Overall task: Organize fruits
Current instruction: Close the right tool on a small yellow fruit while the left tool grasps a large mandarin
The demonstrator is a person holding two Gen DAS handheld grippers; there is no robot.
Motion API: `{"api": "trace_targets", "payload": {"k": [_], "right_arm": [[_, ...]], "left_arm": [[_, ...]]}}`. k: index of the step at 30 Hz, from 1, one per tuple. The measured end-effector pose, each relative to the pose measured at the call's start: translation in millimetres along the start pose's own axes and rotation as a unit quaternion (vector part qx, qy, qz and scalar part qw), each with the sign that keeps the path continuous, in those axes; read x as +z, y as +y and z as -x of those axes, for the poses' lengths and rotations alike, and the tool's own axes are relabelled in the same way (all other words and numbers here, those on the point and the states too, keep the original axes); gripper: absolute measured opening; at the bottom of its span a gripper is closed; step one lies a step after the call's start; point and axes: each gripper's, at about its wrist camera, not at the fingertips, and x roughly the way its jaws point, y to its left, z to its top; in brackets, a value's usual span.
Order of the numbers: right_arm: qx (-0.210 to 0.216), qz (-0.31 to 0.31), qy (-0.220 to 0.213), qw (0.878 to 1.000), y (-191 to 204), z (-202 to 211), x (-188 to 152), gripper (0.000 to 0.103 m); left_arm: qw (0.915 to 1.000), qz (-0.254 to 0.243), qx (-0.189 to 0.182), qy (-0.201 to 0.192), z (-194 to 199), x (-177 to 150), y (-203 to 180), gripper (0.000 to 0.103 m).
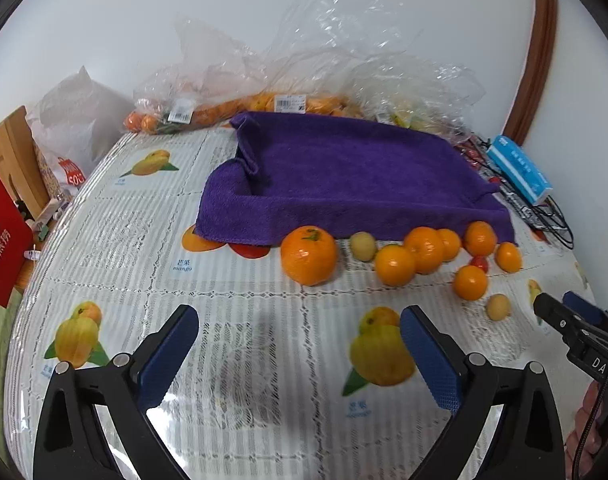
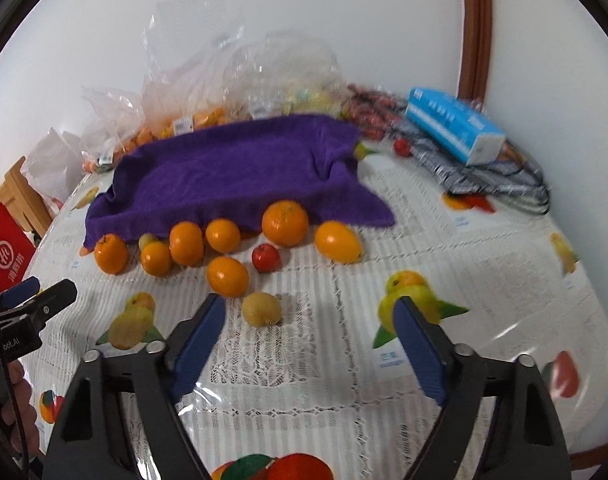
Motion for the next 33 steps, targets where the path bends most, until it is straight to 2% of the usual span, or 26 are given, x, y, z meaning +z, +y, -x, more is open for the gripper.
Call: {"api": "trace_targets", "payload": {"k": [4, 7, 10, 14, 17, 18, 20, 25, 27, 28, 30, 33], "right_arm": [[0.033, -0.003, 0.029, 0.999, 5.4, -25.6, -3.6, 0.065], [0.036, 0.012, 0.043, 0.998, 14.0, -40.3, -6.3, 0.059], [0.041, 0.024, 0.059, 0.997, 19.5, -54.9, -8.4, 0.045], [0.009, 0.063, 0.040, 0.997, 30.1, -59.5, -10.7, 0.038], [0.003, 0.084, 0.026, 0.996, 33.3, -58.9, -13.9, 0.037], [0.004, 0.087, 0.023, 0.996, 32.7, -58.5, -14.7, 0.037], [0.009, 0.080, 0.024, 0.996, 29.1, -58.5, -14.4, 0.037], [0.010, 0.063, 0.025, 0.998, 22.3, -58.7, -13.0, 0.035], [0.008, 0.061, 0.024, 0.998, 22.8, -58.3, -13.6, 0.033], [0.008, 0.060, 0.023, 0.998, 21.9, -58.3, -13.6, 0.031], [0.007, 0.054, 0.022, 0.998, 19.6, -57.7, -13.6, 0.029], [0.017, 0.045, 0.021, 0.999, 15.8, -57.1, -13.2, 0.029]], "left_arm": [[0.9999, 0.003, 0.005, 0.012, -14.6, 0.5, 6.3, 0.097], [0.9998, 0.002, 0.002, 0.020, -22.8, 1.2, 11.0, 0.092], [0.9997, 0.004, -0.003, 0.025, -30.5, 2.5, 14.6, 0.088], [0.9997, 0.001, -0.002, 0.025, -40.9, 6.2, 15.6, 0.082], [0.9998, 0.005, -0.007, 0.020, -45.2, 9.9, 14.1, 0.079], [0.9997, 0.004, -0.010, 0.020, -47.4, 11.3, 13.0, 0.075], [0.9996, -0.003, -0.014, 0.024, -53.5, 14.2, 8.7, 0.070], [0.9995, -0.015, -0.011, 0.026, -65.8, 15.2, -1.2, 0.066], [0.9995, -0.018, -0.002, 0.024, -69.7, 15.3, -3.4, 0.055], [0.9996, -0.020, 0.002, 0.018, -69.4, 15.0, -4.4, 0.053], [0.9996, -0.023, -0.007, 0.017, -69.9, 15.3, -6.2, 0.041], [0.9995, -0.026, -0.005, 0.016, -70.1, 15.9, -7.1, 0.041]]}}
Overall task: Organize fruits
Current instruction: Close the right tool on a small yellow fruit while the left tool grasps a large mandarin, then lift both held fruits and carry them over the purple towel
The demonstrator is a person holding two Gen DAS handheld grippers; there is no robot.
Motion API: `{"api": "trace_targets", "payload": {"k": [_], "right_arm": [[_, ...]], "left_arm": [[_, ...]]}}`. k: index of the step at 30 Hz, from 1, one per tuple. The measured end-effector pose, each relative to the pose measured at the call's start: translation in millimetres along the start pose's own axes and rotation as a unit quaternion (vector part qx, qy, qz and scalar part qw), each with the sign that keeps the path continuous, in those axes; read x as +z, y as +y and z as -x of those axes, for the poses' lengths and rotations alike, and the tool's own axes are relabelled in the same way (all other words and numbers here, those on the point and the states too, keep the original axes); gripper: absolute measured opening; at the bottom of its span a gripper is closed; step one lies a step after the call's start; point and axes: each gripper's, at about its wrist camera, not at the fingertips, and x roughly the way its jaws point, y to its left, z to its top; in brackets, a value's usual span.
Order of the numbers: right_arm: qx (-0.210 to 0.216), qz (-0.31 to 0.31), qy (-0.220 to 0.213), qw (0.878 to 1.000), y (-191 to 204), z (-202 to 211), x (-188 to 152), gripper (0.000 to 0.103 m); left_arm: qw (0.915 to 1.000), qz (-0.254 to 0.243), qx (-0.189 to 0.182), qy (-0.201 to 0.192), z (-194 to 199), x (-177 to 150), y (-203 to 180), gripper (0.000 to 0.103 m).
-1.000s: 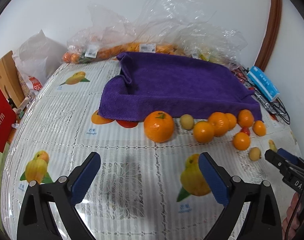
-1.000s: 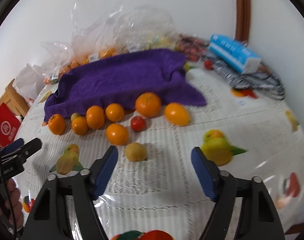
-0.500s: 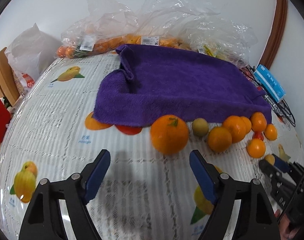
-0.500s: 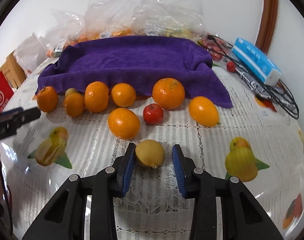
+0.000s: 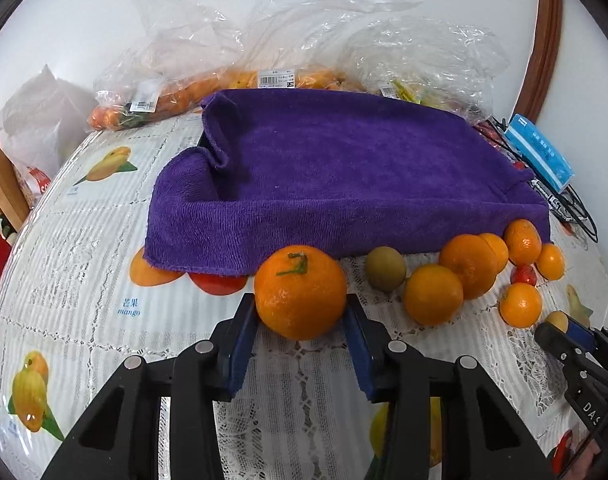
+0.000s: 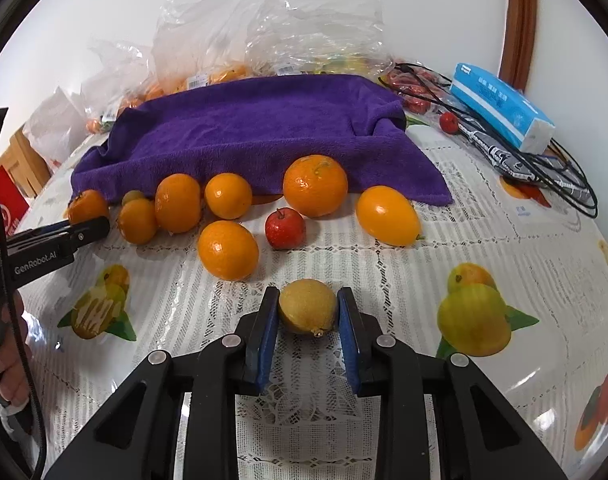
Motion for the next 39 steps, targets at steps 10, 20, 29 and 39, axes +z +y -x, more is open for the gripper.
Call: {"api": "trace_targets", "payload": {"k": [10, 20, 29, 39], "right_arm": [[0.007, -0.021, -0.003, 1.000, -8.8, 5.9, 1.2, 0.029], [0.000, -0.030, -0.034, 0.999, -13.3, 27.7, 15.4, 0.029], [-0.002, -0.016, -0.030, 0.999, -6.5, 29.2, 10.6, 0.029], [-0.004, -0.011, -0.043, 0.999, -6.6, 34.5, 17.5, 0.029]], "left_arm": [[0.9998, 0.006, -0.011, -0.014, 12.6, 1.3, 4.9, 0.040], [0.9996, 0.006, -0.019, -0.019, 22.1, 3.2, 5.9, 0.039], [0.9997, 0.017, -0.017, 0.000, 3.9, -1.3, 6.0, 0.044], [0.9990, 0.021, -0.034, -0.020, 22.5, 3.9, 10.9, 0.041]]}}
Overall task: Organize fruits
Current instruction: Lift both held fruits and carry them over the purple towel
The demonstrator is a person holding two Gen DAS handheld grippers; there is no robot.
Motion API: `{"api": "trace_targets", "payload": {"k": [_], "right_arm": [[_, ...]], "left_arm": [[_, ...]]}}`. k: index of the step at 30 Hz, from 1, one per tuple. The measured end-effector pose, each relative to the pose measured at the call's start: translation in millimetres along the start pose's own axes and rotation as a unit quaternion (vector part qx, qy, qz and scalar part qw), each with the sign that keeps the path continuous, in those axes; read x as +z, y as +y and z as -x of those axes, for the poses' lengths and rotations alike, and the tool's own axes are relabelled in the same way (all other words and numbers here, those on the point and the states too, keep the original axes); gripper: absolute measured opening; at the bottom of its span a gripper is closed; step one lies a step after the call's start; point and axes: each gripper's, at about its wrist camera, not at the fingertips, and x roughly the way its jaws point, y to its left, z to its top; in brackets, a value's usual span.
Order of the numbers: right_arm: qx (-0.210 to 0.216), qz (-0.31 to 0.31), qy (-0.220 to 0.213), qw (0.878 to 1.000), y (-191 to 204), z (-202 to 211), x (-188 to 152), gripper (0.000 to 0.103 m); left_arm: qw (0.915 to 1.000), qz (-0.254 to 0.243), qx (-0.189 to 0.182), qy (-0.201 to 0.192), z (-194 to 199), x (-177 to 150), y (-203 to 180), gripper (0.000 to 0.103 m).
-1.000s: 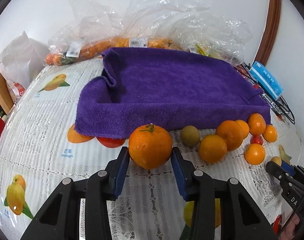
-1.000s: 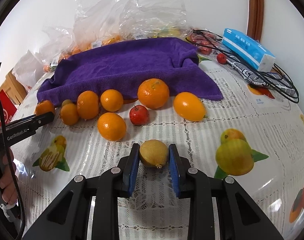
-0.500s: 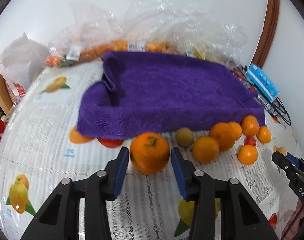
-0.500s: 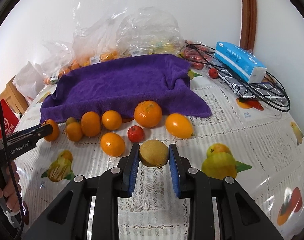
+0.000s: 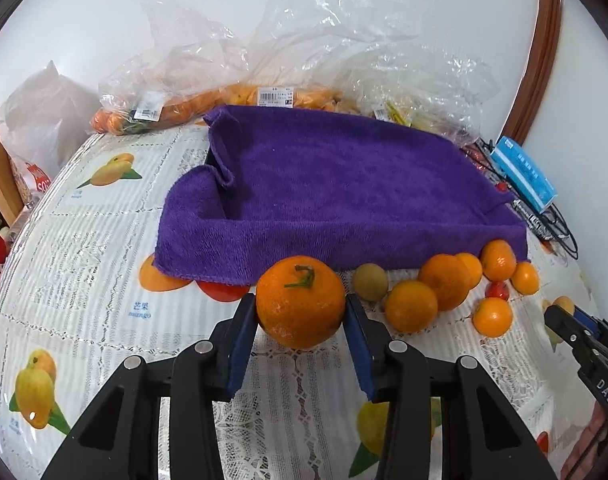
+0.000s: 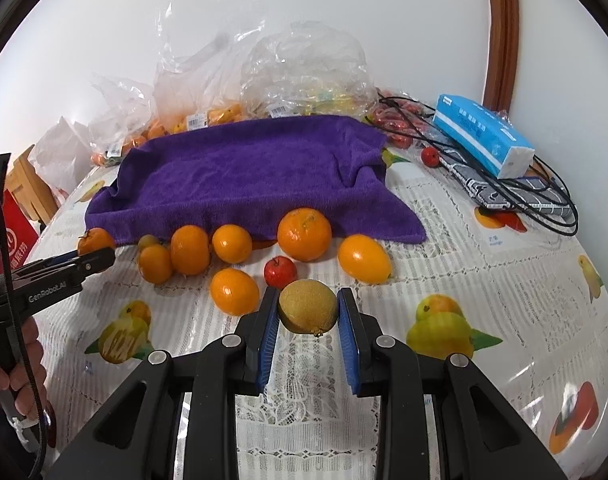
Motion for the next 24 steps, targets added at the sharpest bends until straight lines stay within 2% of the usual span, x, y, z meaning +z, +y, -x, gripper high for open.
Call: {"api": "trace_targets", "payload": {"k": [13, 24], "right_arm": [[0.000, 0.007, -0.017, 1.000, 5.1, 2.6, 15.6, 0.029], [0.007, 0.024, -0.045, 0.999, 14.0, -15.1, 56.8, 0.029]], "left_arm": [[0.9993, -0.005, -0.023, -0.028, 26.5, 24.5, -7.8, 0.041], [0.9991, -0.018, -0.013, -0.037, 4.8, 57.9, -11.2, 0.041]]}}
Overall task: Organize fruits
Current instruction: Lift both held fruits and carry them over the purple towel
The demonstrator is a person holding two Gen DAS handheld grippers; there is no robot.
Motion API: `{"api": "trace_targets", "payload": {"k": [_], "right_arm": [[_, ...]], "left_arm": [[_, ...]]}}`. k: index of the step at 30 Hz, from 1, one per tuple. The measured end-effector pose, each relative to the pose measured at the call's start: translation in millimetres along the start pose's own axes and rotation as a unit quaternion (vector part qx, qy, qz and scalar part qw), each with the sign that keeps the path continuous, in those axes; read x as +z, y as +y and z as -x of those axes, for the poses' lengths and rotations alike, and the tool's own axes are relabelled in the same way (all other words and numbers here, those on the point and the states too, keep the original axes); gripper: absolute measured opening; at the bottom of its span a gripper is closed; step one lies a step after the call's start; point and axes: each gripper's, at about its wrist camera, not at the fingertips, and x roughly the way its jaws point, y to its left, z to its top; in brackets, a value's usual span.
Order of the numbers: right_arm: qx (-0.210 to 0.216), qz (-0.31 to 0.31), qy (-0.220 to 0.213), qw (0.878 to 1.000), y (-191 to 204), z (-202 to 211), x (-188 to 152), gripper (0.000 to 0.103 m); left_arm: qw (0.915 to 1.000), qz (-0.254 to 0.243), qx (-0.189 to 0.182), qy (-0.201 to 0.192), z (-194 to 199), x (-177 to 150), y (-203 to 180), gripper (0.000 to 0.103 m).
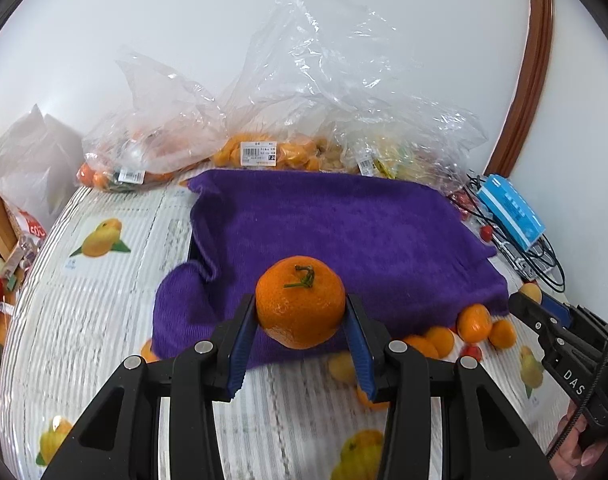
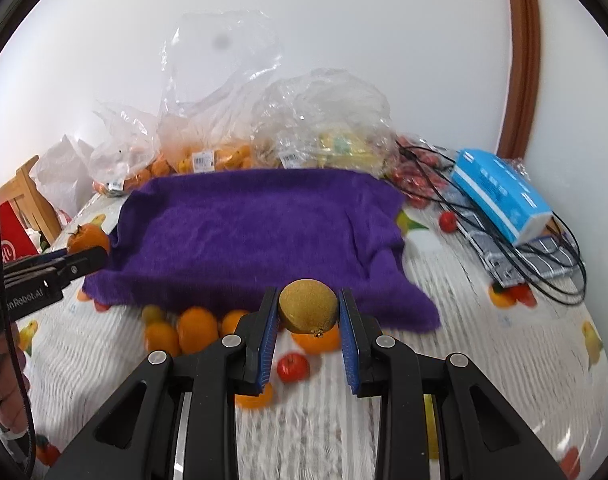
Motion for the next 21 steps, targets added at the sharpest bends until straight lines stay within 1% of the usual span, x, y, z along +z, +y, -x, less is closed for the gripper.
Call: {"api": "trace_targets", "payload": {"k": [8, 13, 14, 21], "right_arm": [[0.009, 0.003, 0.001, 1.000, -0.3, -32.2, 29.2, 0.029], [0.012, 0.007, 0.012, 1.000, -1.3, -52.1, 41.3, 0.029], [0.013, 0.008, 0.015, 1.000, -2.0, -55.5, 42.1, 0.029], [0.026, 0.005, 0.045, 0.999, -2.5, -83.8, 34.8, 0.029]], "left_arm": [[0.9999, 0.004, 0.007, 0.010, -34.2, 19.7, 5.3, 0.041], [0.9998, 0.003, 0.013, 0.017, -52.9, 23.0, 7.7, 0.041], [0.9999, 0.005, 0.015, 0.006, -55.6, 22.5, 8.5, 0.041], [0.9995, 0.021, 0.015, 0.020, -70.1, 14.1, 17.6, 0.041]]}}
